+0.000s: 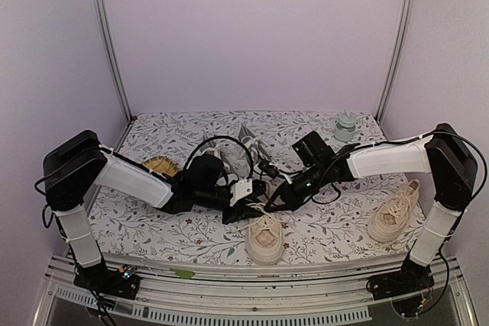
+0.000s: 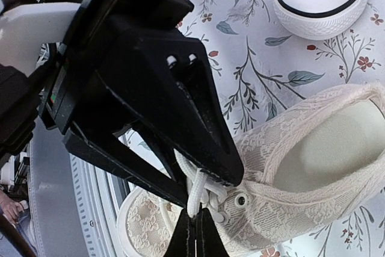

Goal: Tie the shoes
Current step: Pass from the right arm to the left

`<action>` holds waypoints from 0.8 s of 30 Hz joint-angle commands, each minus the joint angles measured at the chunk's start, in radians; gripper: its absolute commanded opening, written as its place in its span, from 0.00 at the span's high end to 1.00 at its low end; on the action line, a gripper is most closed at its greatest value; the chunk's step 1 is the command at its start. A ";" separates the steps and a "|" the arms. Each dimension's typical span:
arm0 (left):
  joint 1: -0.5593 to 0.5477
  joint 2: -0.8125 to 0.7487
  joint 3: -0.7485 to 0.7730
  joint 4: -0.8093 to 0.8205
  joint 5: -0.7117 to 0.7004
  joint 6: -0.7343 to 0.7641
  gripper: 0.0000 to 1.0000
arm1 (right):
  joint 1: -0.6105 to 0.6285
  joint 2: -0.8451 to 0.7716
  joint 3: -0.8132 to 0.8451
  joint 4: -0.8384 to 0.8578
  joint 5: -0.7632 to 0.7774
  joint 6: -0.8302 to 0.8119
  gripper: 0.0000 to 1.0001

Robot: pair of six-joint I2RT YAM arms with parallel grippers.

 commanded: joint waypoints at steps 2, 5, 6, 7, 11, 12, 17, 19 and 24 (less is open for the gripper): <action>-0.007 0.017 0.017 0.020 -0.051 -0.047 0.80 | 0.007 -0.044 0.017 0.019 -0.057 -0.023 0.99; -0.006 0.011 0.009 0.036 -0.057 -0.063 0.91 | 0.007 -0.039 0.018 0.008 -0.071 -0.029 0.99; -0.007 0.009 0.008 0.039 -0.057 -0.068 0.93 | 0.008 -0.037 0.020 0.005 -0.076 -0.030 0.99; -0.006 0.008 0.006 0.044 -0.056 -0.076 0.95 | 0.008 -0.035 0.022 -0.001 -0.076 -0.032 0.99; -0.006 0.006 -0.003 0.069 -0.052 -0.098 1.00 | 0.007 -0.036 0.031 -0.024 -0.078 -0.043 0.93; -0.006 0.006 -0.003 0.072 -0.056 -0.101 1.00 | 0.007 -0.040 0.037 -0.035 -0.078 -0.051 0.89; -0.015 0.004 -0.012 0.078 -0.126 -0.101 1.00 | -0.077 -0.111 0.023 -0.019 -0.142 -0.066 0.76; -0.022 -0.001 -0.018 0.079 -0.153 -0.088 1.00 | -0.122 -0.122 0.007 0.022 -0.185 -0.033 0.75; -0.030 -0.012 -0.036 0.108 -0.167 -0.083 1.00 | -0.129 -0.035 0.045 0.015 -0.127 -0.008 0.88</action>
